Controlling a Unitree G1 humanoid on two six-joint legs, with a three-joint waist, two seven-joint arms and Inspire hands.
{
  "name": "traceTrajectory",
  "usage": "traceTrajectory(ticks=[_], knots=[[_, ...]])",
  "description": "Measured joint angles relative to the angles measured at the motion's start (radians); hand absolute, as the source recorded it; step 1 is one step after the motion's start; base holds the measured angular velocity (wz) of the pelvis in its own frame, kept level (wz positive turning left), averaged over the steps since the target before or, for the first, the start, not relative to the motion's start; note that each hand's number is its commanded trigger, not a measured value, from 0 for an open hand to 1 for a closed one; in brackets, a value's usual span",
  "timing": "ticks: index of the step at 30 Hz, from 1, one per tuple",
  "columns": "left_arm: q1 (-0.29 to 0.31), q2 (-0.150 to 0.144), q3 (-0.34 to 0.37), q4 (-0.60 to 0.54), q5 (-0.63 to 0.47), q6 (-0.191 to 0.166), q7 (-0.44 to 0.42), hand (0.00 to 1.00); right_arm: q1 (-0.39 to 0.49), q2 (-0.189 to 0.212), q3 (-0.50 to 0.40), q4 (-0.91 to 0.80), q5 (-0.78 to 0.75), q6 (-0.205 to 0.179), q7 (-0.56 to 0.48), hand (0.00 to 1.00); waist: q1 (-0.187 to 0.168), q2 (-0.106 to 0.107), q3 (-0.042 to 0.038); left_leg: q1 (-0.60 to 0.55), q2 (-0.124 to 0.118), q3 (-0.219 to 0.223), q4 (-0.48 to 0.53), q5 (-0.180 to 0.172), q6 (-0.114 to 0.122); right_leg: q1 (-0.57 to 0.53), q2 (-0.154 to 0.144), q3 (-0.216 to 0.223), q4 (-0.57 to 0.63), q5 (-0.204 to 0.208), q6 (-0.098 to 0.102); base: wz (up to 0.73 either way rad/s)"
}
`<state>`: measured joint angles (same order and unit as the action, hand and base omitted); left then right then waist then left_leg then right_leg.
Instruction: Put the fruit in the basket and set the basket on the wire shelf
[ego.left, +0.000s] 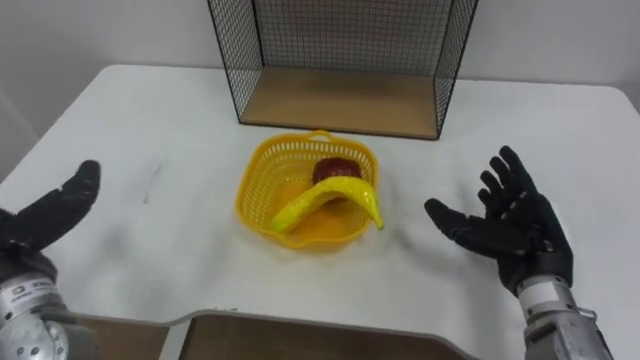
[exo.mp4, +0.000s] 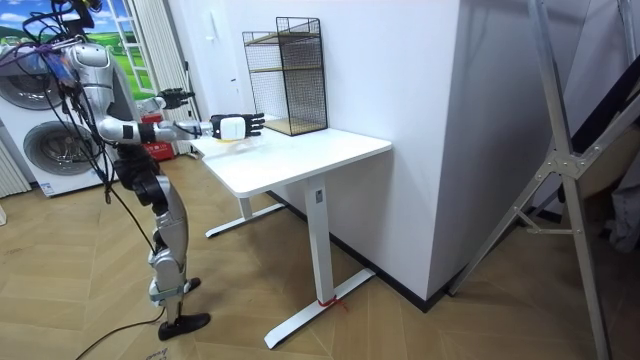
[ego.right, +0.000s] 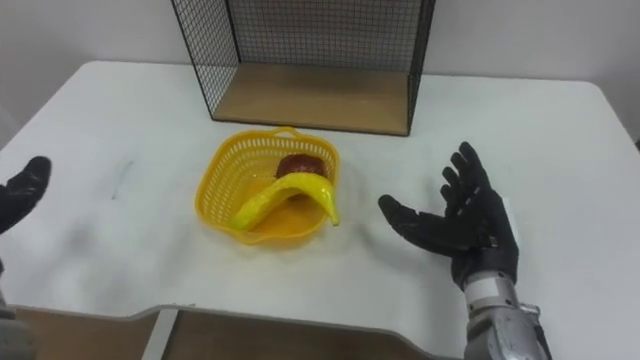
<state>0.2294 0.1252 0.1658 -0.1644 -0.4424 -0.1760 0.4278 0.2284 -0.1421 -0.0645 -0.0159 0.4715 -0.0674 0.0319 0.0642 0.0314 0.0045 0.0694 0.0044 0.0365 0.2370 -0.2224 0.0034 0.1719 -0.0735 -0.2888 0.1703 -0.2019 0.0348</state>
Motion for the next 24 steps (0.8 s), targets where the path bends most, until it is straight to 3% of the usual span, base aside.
traceTrajectory(ticks=[4, 11, 18, 24], knots=[[0.0, -0.001, -0.027, 0.001, -0.026, 0.0, -0.121, 0.0, -0.031, 0.014, 0.001, 0.0, 0.045, -0.026, 0.029, 0.0, -0.009, -0.012, 0.0061, 0.008, 0.002, 0.018, -0.002, 0.0, 0.0, -0.004, 0.0, 0.016, 0.001, 0.0, 0.0, -0.13], [0.002, -0.009, -0.074, 0.015, -0.058, 0.005, -0.251, 0.0, -0.048, 0.023, 0.02, 0.0, 0.123, -0.033, 0.057, 0.0, -0.014, -0.014, 0.0047, -0.008, 0.005, 0.033, -0.001, 0.0, 0.001, -0.036, 0.0, 0.036, 0.015, 0.001, 0.0, -0.07], [0.003, -0.038, -0.099, 0.096, -0.079, 0.018, -0.307, 0.0, -0.053, 0.023, 0.046, 0.001, 0.157, -0.033, 0.058, 0.0, -0.021, -0.013, 0.0045, -0.006, 0.006, 0.036, 0.001, 0.0, 0.001, -0.034, 0.001, 0.037, 0.015, 0.001, 0.0, -0.01], [0.003, -0.038, -0.114, 0.097, -0.079, 0.018, -0.344, 0.0, -0.053, 0.024, 0.083, 0.0, 0.158, -0.033, 0.074, 0.0, -0.033, -0.015, 0.0056, -0.006, 0.006, 0.036, -0.002, 0.0, 0.001, -0.032, 0.001, 0.037, 0.017, 0.001, 0.0, 0.0]])
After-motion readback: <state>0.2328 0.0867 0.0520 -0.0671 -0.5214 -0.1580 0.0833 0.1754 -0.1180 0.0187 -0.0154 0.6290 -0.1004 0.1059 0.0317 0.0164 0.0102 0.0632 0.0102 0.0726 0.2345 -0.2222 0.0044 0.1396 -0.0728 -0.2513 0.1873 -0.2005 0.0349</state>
